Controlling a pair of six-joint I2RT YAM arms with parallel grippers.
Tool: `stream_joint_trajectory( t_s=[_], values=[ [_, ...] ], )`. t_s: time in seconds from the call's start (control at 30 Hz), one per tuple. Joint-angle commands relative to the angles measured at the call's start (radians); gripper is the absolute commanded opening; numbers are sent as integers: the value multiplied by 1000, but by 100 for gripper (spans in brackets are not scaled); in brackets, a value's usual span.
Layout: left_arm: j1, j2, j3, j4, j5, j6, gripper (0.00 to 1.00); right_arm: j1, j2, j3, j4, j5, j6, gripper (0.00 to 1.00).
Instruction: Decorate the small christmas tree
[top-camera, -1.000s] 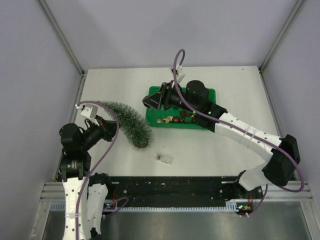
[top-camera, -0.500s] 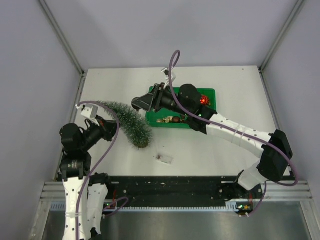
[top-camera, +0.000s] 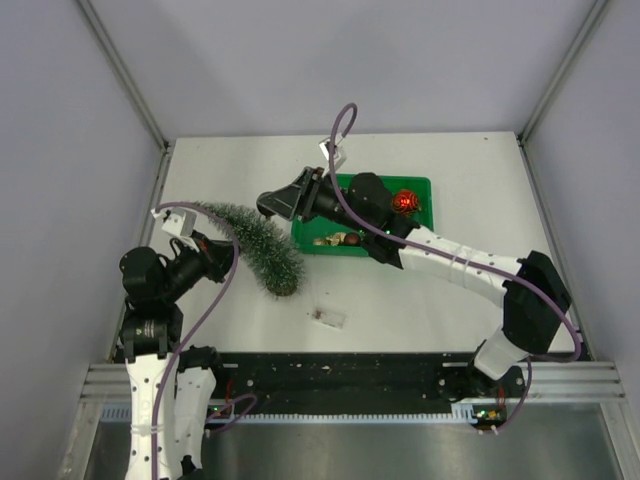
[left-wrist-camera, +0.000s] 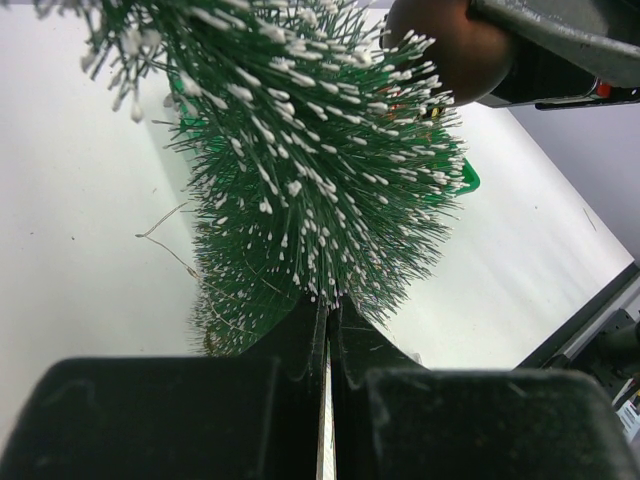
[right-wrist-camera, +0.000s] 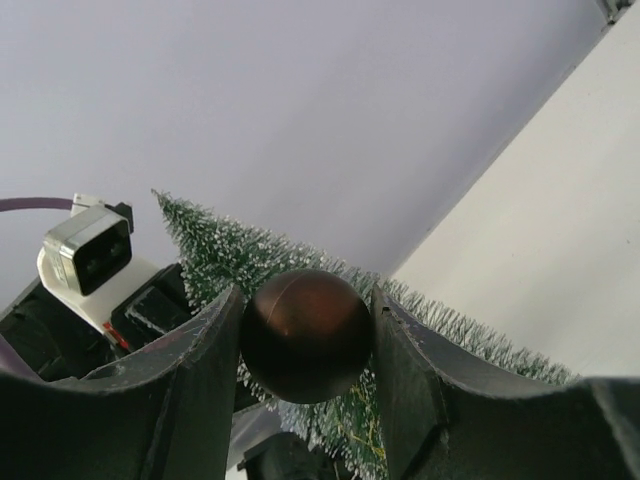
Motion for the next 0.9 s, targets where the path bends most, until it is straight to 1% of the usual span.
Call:
stream_joint_trajectory(
  t_s=[0.0,0.13,0.3,0.63,0.87],
  values=[
    [4,-5,-6,35,15,8,0,14,-20,-45,154,55,55,31],
    [2,-7,-4,31,14,7,0,15,-52,-121,195,121,81,30],
    [2,-5,-4,33,12,2,0,20,-57,-172,235,142,124,29],
    [2,-8,4,25,9,-4,0,52,-90,-149,212,196,104,29],
    [4,-10,10,22,12,-4,0,71,-89,-106,202,194,101,29]
  ],
)
